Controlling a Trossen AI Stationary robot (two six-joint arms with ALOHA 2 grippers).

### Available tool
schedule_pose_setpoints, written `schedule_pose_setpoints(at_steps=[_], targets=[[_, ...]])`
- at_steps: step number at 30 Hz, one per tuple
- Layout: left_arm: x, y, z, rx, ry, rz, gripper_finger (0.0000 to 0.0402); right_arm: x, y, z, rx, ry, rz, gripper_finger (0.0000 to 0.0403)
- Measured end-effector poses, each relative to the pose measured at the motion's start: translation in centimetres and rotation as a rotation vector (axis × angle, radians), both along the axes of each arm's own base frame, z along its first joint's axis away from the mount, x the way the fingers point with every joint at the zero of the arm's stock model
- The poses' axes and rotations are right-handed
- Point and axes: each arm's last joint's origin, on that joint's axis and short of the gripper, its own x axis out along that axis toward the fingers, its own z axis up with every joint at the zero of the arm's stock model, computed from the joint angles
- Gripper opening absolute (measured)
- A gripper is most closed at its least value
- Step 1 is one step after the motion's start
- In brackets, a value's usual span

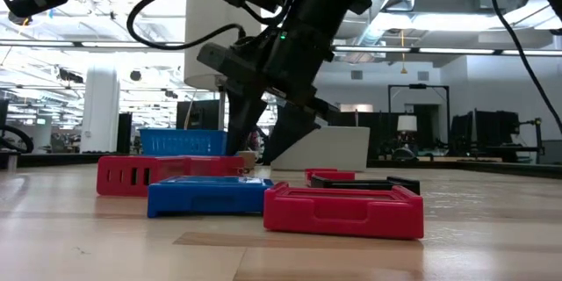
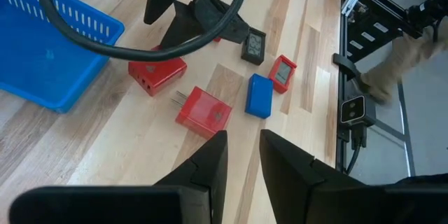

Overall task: Pick & Place Office items
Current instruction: Put the top red charger adapter into the gray bin

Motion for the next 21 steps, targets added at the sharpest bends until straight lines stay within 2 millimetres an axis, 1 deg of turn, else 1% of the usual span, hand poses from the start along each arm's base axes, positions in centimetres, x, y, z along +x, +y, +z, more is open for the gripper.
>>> schedule_pose_setpoints(at_steps=[3,8,12,17,19,21], targets=[[0.0,0.0,0.0,0.000,0.000,0.000,0.0081,-0.4,-0.1,0.0,-0.009,0.044,0.003,0.0240],[0.0,0.0,0.0,-0.008,0.000,0.006,0.0081,-2.1,-0.4,-0.3,-0.063,0.218,0.000,0.0240],[0.0,0.0,0.0,-0.005,-0.002,0.009,0.0081,-2.6,-0.4,-0.1,-0.076,0.266,0.003,0.0240],[0.0,0.0,0.0,-0.007,-0.003,0.010,0.0081,-2.9,0.0,1.8,-0.053,0.198,0.024,0.0240],[0.0,0.0,0.0,-0.006,-0.003,0.010,0.0081,-2.5,0.5,3.1,-0.026,0.097,0.050,0.0240],[0.0,0.0,0.0,-0.002,-0.007,0.014,0.0081,-2.2,0.8,4.8,0.040,0.010,0.076,0.0240]])
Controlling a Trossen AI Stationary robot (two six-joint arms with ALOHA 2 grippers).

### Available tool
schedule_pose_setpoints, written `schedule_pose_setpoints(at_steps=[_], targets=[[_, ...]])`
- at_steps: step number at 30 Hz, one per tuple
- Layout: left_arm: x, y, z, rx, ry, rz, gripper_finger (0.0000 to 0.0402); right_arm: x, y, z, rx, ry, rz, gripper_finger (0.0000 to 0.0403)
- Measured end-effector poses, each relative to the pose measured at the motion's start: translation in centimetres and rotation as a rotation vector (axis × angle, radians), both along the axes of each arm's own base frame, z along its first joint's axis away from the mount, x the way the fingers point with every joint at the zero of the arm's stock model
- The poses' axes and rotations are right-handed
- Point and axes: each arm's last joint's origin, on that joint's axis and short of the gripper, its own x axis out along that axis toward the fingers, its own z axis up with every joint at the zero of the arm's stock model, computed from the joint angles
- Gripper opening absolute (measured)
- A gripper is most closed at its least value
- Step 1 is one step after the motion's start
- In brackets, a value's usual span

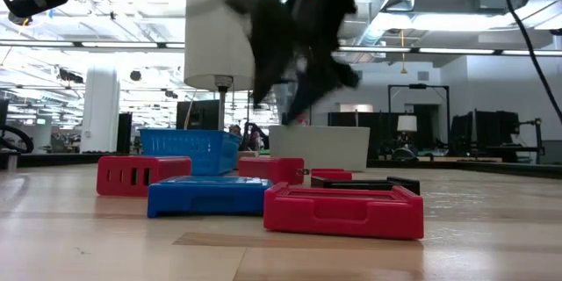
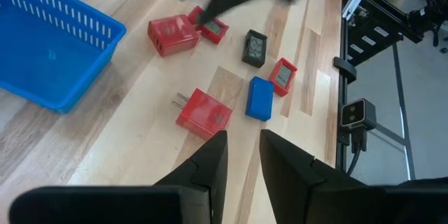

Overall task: Pick & Place Office items
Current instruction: Put the top red charger adapter into the gray bin

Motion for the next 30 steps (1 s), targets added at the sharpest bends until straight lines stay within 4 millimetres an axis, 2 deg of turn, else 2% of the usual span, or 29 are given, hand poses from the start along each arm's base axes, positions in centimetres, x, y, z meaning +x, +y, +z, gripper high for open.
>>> schedule_pose_setpoints(at_steps=[3,5,11,16,21,26,30], targets=[[0.0,0.0,0.0,0.007,-0.007,0.009,0.0081,0.2,0.2,0.0,0.075,-0.014,-0.015,0.0240],[0.0,0.0,0.0,0.007,-0.008,0.010,0.0081,0.0,0.2,-0.5,0.082,0.010,-0.044,0.0241],[0.0,0.0,0.0,0.006,-0.011,0.016,0.0081,0.1,0.2,-0.3,0.078,0.004,-0.049,0.0241],[0.0,0.0,0.1,0.002,-0.014,0.015,0.0081,0.2,-0.8,-0.2,0.017,0.003,-0.055,0.0241],[0.1,0.0,0.1,-0.002,-0.017,0.015,0.0081,0.4,-1.3,-0.1,0.067,-0.014,-0.090,0.0243],[0.1,-0.1,0.2,-0.012,-0.026,0.015,0.0081,1.0,-0.9,1.1,0.132,-0.045,-0.017,0.0265],[0.1,-0.1,0.2,-0.013,-0.026,0.015,0.0081,1.1,-1.1,1.6,0.107,-0.049,0.016,0.0268]])
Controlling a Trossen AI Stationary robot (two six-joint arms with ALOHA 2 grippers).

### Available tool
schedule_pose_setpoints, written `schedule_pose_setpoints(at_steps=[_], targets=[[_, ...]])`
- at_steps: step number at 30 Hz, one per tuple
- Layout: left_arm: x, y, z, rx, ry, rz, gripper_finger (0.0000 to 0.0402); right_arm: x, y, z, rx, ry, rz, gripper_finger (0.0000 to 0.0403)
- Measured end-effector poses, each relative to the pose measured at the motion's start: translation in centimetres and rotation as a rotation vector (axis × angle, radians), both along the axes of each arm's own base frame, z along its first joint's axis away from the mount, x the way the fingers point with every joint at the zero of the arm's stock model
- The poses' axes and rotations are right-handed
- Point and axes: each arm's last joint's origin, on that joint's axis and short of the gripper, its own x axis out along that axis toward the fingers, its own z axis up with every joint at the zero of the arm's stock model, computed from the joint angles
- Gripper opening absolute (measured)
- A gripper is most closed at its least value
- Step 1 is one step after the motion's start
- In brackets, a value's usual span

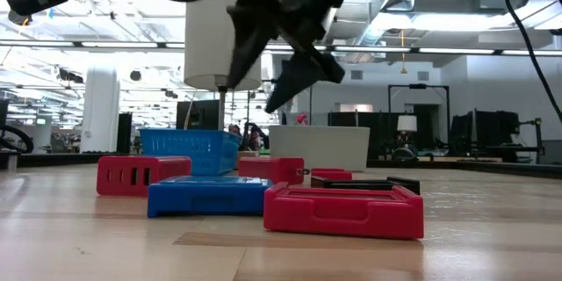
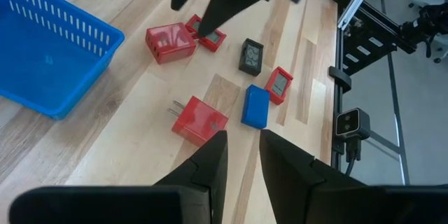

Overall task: Pick & Place Office items
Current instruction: Put the top red charger adapter into the gray bin

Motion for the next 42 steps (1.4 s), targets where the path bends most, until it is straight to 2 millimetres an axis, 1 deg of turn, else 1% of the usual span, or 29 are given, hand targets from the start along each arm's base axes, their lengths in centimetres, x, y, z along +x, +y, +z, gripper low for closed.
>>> schedule_pose_setpoints(at_steps=[3,5,7,8,9,11,13,15,16,19,21,24,26,27,29,31,34,36,39,42], targets=[[0.0,0.0,0.0,-0.001,-0.001,0.000,0.0081,-0.5,-0.5,-0.5,-0.036,0.071,-0.018,0.0270],[0.0,0.0,0.1,-0.007,-0.006,0.000,0.0081,-0.4,-0.9,-1.7,-0.045,0.121,-0.026,0.0274],[0.0,0.0,0.2,-0.017,-0.009,-0.004,0.0081,-0.7,-1.1,-3.0,-0.058,0.196,-0.016,0.0283],[0.0,0.1,0.3,-0.024,-0.013,-0.002,0.0081,-0.3,-1.1,-3.4,-0.053,0.182,-0.017,0.0290],[-0.1,0.2,0.4,-0.031,-0.015,-0.003,0.0081,-0.1,-1.0,-3.5,-0.044,0.169,-0.020,0.0297],[-0.2,0.4,0.7,-0.050,-0.025,-0.008,0.0081,-0.4,-1.0,-3.6,-0.035,0.196,-0.020,0.0314],[-0.4,0.6,1.0,-0.065,-0.038,-0.009,0.0081,0.1,-0.8,-3.9,-0.028,0.168,-0.024,0.0332],[-0.6,0.8,1.3,-0.080,-0.051,-0.006,0.0081,-0.1,-0.8,-4.2,-0.031,0.194,-0.023,0.0349],[-0.6,1.0,1.4,-0.085,-0.054,-0.002,0.0081,0.0,-0.7,-4.1,-0.027,0.175,-0.023,0.0356],[-0.8,1.4,1.8,-0.103,-0.073,0.011,0.0081,0.1,-0.6,-4.4,-0.032,0.176,-0.026,0.0371],[-0.8,1.8,1.9,-0.098,-0.075,0.016,0.0081,0.0,-0.4,-5.0,-0.035,0.199,-0.022,0.0374],[-0.8,2.1,2.1,-0.093,-0.083,0.015,0.0081,0.5,-0.3,-6.0,-0.029,0.192,-0.018,0.0374],[-0.8,2.1,2.2,-0.098,-0.088,0.014,0.0081,0.5,-0.2,-6.6,-0.032,0.210,-0.016,0.0373],[-0.8,2.1,2.2,-0.100,-0.090,0.014,0.0081,0.9,-0.1,-6.9,-0.028,0.190,-0.021,0.0373],[-0.8,2.1,2.2,-0.098,-0.086,0.012,0.0081,0.7,-0.2,-7.0,-0.025,0.215,-0.038,0.0372],[-0.8,2.0,2.2,-0.100,-0.088,0.011,0.0081,0.7,-0.3,-7.6,-0.028,0.235,-0.059,0.0370],[-0.8,2.0,2.2,-0.103,-0.091,0.011,0.0081,0.5,-0.5,-7.7,-0.024,0.258,-0.074,0.0354],[-0.8,2.0,2.2,-0.100,-0.088,0.011,0.0081,0.5,-0.7,-7.8,-0.029,0.266,-0.073,0.0328],[-0.8,2.0,2.2,-0.099,-0.088,0.010,0.0081,0.4,-1.3,-7.7,-0.023,0.280,-0.078,0.0272],[-0.8,2.0,2.2,-0.099,-0.088,0.010,0.0081,0.4,-1.7,-7.5,-0.011,0.289,-0.049,0.0201]])
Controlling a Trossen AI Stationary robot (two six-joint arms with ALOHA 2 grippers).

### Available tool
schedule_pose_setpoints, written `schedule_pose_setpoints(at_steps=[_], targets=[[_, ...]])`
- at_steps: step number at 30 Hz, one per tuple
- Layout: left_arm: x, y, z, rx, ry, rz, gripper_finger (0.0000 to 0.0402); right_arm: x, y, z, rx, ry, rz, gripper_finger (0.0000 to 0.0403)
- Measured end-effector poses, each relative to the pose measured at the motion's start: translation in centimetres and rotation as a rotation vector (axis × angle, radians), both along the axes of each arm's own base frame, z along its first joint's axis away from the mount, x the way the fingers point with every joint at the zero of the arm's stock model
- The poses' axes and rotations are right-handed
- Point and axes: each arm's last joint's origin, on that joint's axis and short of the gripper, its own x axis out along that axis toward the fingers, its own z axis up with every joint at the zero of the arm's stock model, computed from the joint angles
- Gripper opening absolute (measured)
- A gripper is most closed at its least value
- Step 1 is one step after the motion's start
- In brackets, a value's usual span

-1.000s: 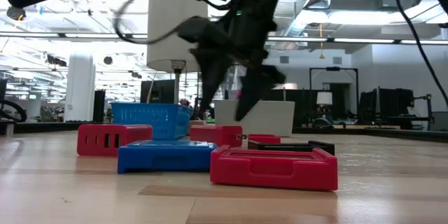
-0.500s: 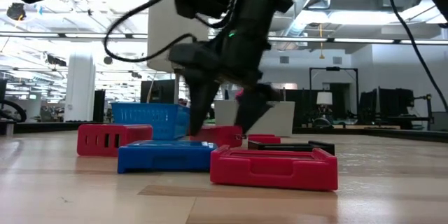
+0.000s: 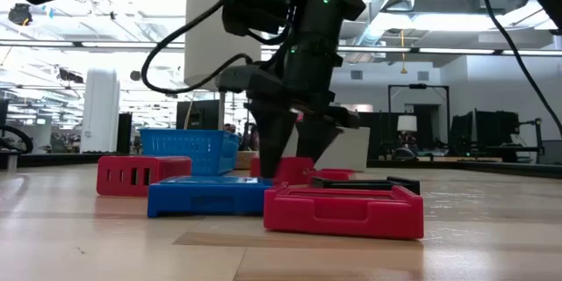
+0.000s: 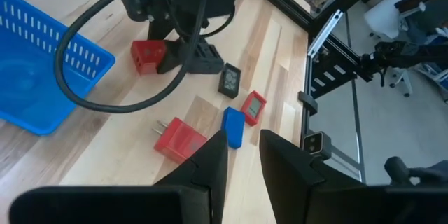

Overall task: Pick & Place Office items
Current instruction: Put the top red charger adapter into the gray bin

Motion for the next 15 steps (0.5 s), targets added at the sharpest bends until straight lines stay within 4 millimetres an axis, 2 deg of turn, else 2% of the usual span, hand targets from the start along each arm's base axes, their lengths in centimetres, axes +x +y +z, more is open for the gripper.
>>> schedule_pose_setpoints(at_steps=[3,6,10,15], targets=[[0.0,0.0,0.0,0.003,0.003,0.000,0.0081,-0.2,-0.2,0.7,0.008,0.017,0.055,0.0200],[-0.1,0.1,-0.2,0.015,0.015,0.000,0.0081,-1.0,-0.3,2.8,0.004,0.033,0.086,0.0200],[-0.2,0.1,-0.3,0.022,0.033,-0.001,0.0081,-2.9,-0.3,8.2,-0.020,-0.026,0.104,0.0200],[-0.6,0.2,-1.1,-0.003,0.134,-0.023,0.0081,-6.4,1.2,15.3,-0.115,-0.192,0.135,0.0200]])
